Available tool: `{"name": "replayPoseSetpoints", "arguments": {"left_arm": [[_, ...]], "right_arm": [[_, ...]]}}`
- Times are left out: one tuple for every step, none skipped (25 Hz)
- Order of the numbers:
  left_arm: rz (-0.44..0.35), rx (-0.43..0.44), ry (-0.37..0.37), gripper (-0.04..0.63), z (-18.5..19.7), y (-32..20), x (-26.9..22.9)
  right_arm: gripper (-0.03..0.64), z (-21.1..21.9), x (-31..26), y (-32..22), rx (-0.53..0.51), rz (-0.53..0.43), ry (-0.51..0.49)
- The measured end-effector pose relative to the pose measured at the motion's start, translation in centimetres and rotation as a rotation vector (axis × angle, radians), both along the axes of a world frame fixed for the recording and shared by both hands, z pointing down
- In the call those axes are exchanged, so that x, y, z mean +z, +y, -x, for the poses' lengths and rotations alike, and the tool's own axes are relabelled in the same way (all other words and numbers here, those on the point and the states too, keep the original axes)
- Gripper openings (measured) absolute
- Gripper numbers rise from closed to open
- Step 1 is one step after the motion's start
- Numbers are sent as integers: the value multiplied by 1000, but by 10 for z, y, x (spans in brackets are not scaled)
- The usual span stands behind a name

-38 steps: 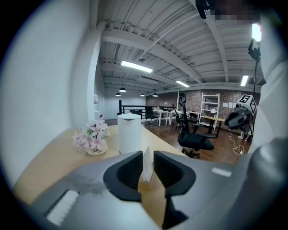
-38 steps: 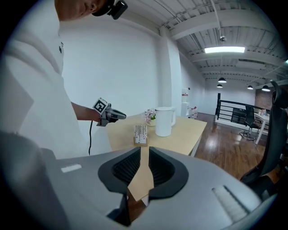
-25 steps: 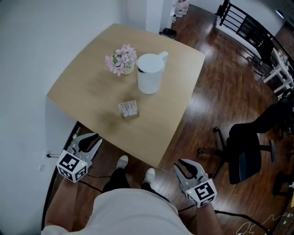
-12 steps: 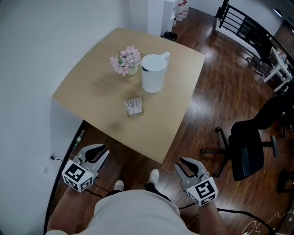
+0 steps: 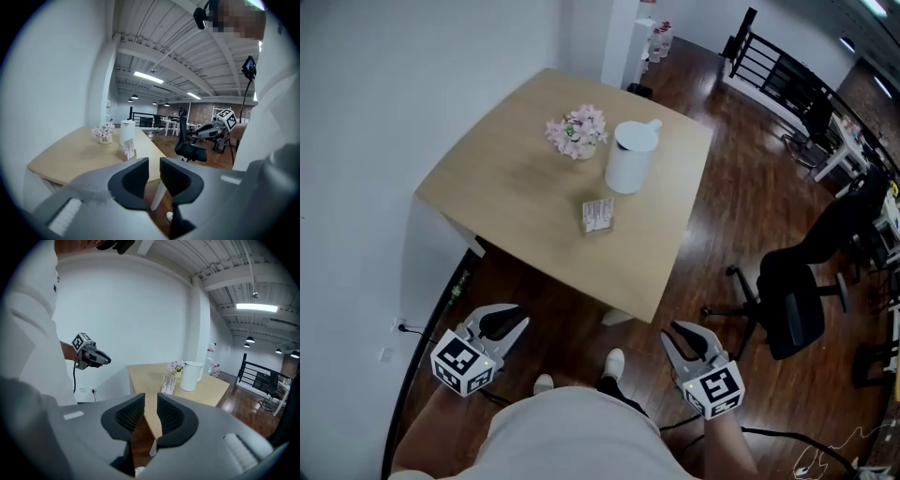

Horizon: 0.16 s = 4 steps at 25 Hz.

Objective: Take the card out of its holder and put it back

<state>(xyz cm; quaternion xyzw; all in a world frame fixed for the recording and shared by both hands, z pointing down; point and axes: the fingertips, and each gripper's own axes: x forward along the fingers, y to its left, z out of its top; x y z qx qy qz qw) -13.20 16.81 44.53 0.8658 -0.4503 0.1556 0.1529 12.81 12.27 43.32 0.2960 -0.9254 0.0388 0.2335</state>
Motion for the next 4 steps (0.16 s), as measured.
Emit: {"name": "replayPoseSetpoints", "arguments": {"left_arm": [[0, 4, 1, 81, 7, 9, 0], [2, 8, 3, 81, 15, 18, 1], [3, 13, 5, 81, 21, 27, 1], [5, 18, 7, 81, 28, 36, 1]], "right_arm": [[84, 6, -1, 9, 6, -1, 4], [84, 13, -1, 19, 12, -1, 8], [84, 20, -2, 28, 18, -2, 11], [84, 26, -2, 38, 24, -3, 14]]}}
